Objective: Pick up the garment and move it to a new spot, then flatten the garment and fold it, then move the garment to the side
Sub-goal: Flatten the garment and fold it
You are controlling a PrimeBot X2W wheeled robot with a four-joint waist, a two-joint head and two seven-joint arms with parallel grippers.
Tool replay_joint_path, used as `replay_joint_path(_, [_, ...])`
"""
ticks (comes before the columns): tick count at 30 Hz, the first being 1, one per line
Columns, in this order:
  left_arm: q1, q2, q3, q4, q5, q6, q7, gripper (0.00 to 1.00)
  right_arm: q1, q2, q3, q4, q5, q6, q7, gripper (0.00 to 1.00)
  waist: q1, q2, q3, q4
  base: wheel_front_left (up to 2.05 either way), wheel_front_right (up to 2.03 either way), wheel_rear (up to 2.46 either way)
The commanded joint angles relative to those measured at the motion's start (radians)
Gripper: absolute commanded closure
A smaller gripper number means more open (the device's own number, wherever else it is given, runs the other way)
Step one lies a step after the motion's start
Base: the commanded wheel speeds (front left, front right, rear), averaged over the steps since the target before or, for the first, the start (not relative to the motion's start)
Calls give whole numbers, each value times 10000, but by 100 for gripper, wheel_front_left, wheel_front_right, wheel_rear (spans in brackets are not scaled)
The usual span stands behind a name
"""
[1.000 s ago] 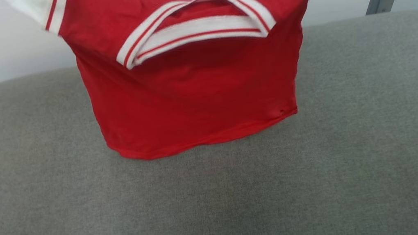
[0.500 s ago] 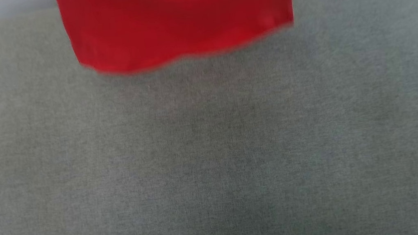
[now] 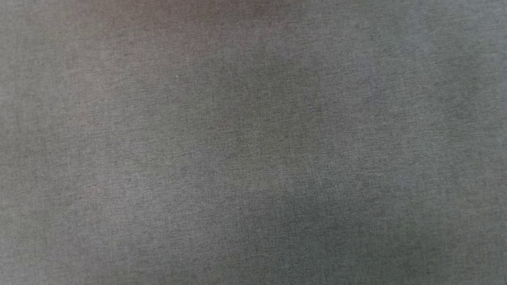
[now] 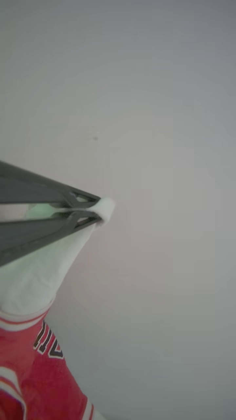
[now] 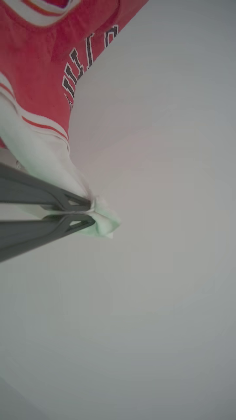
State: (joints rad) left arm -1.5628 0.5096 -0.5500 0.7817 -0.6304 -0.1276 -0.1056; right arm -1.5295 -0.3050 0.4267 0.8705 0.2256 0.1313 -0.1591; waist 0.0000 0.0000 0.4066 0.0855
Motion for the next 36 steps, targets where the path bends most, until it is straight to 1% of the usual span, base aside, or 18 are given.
replay_joint_path(1, [285,-29,-127,93,-201,-24,-43,100,256,43,116,140,92,-12,-9,100,0,0,24,33,0,0,0])
replay_joint_path(5, [1017,43,-769,563,-823,-26,286,100,860,4,860,429,481,-12,210,100,0,0,-39,63,0,0,0])
replay_joint_path(7, [1411,90,-1056,813,-1048,-27,604,100,1301,-27,1166,393,953,-12,325,100,0,0,-141,92,0,0,0])
replay_joint_path(8, [1857,71,-1253,985,-1605,-28,1179,100,1701,-146,1527,272,1353,-12,578,100,0,0,-284,93,0,0,0])
replay_joint_path(10, [2256,169,-1487,961,-2012,-29,1791,100,2150,-271,1816,47,1833,-12,910,100,0,0,-465,95,0,0,0])
replay_joint_path(12, [2764,267,-1649,877,-2475,-27,2482,100,2663,-445,2119,-323,2353,-12,1276,100,0,0,-677,98,0,0,0])
replay_joint_path(14, [3261,388,-1721,766,-2963,-28,3044,100,3174,-764,2347,-778,2768,-12,1652,100,0,0,-894,119,0,0,0])
replay_joint_path(15, [3564,463,-1823,655,-3041,-28,3334,100,3469,-897,2380,-1020,3054,-12,1848,100,0,0,-1003,128,0,0,0])
replay_joint_path(18, [4344,767,-1859,285,-3505,-28,3926,100,4433,-1376,2540,-1846,3722,-11,2572,100,0,0,-1324,154,0,0,0])
replay_joint_path(21, [5181,1097,-1852,-322,-3837,152,4346,100,5384,-1934,2502,-2835,4265,-12,3287,100,0,0,-1588,195,0,0,0])
replay_joint_path(25, [6458,1693,-1871,-1716,-4150,723,4821,100,6859,-2612,2239,-4146,4837,-11,4316,100,0,0,-1880,244,0,0,0])
replay_joint_path(31, [8717,2894,-1649,-4636,-4796,2202,5214,100,9148,-3245,1309,-6065,5237,-11,5806,100,0,0,-2133,284,0,0,0])
replay_joint_path(36, [10553,3903,-1420,-6826,-5402,3408,5292,100,10994,-3483,417,-7543,5143,-11,7172,100,0,0,-2210,284,0,0,0])
